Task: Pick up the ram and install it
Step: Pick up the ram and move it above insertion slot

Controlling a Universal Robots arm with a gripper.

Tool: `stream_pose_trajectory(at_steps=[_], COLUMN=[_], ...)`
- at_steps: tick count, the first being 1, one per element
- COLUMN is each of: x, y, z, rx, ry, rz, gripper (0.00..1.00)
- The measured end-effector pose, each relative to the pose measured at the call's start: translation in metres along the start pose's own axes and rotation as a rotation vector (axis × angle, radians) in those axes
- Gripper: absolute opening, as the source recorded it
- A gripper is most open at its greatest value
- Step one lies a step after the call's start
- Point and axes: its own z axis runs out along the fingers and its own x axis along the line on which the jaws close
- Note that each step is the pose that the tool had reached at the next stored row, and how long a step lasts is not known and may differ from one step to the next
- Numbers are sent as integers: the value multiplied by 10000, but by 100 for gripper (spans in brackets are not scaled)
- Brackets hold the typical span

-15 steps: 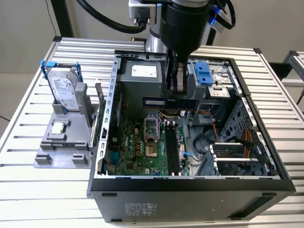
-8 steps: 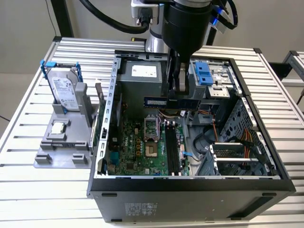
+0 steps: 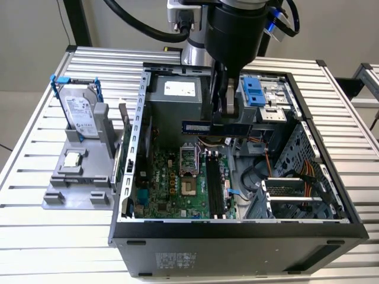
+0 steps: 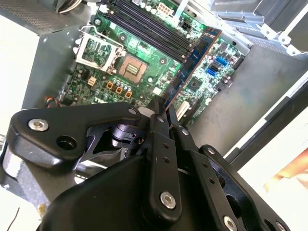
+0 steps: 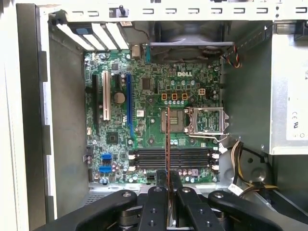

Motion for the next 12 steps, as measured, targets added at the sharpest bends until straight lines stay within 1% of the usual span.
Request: stream_pose_trajectory(at_steps=[5,9,12], x=[-1,-1,-10], y=[-26,-23,-20], z=[0,0,0], rx=[0,0,2], ry=[0,0,-27], rz=[0,-1,1], gripper=[0,0,0])
